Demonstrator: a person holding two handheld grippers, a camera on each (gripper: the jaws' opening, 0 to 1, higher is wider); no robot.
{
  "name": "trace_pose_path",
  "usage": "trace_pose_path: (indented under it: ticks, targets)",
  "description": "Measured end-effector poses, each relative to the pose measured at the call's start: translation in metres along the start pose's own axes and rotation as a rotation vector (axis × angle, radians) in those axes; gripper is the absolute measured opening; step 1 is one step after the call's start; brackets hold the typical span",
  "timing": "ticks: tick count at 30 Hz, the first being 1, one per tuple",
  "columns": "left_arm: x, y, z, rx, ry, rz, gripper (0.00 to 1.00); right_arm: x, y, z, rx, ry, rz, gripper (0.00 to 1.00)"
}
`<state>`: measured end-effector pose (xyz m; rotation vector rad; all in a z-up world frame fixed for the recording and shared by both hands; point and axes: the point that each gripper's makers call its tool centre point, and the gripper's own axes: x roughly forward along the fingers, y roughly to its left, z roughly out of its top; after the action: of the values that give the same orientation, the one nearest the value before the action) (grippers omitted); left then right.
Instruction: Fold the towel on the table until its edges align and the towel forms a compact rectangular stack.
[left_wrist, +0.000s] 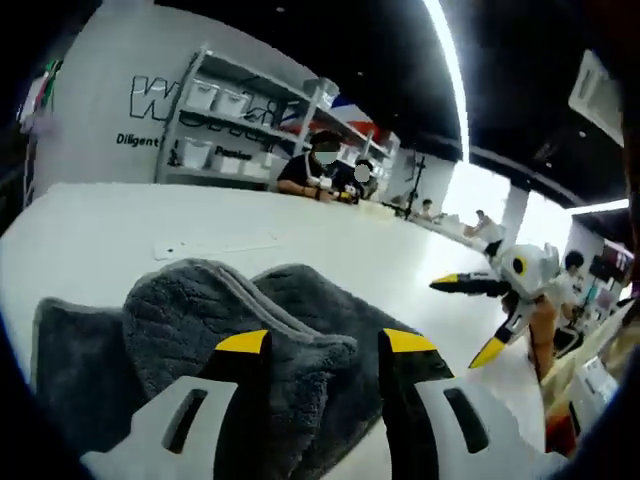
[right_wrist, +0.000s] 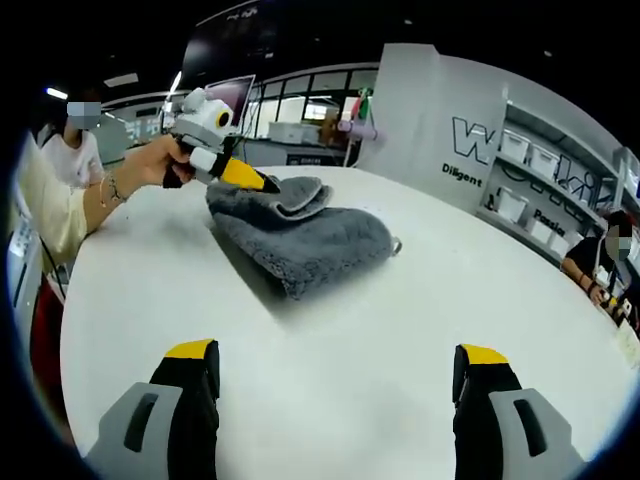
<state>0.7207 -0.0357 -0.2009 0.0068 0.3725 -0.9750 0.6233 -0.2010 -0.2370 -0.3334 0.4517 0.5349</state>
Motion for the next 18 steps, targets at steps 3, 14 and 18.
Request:
trace_pose_path:
  ticks: [3,14,18]
  targets:
    - [-0.001,0.001,-0.002,0.161,0.024,0.098,0.44,0.0,0.002,0.0,-0.004,-0.001,0.005,0.99]
    - [0.02,0.001,-0.021,0.352,0.108,0.187,0.33,0.001,0.003,0.0,-0.011,0.002,0.01,0.99]
    - [0.021,0.007,-0.021,0.347,0.105,0.21,0.27,0.001,0.004,0.0,-0.019,0.004,0.011,0.99]
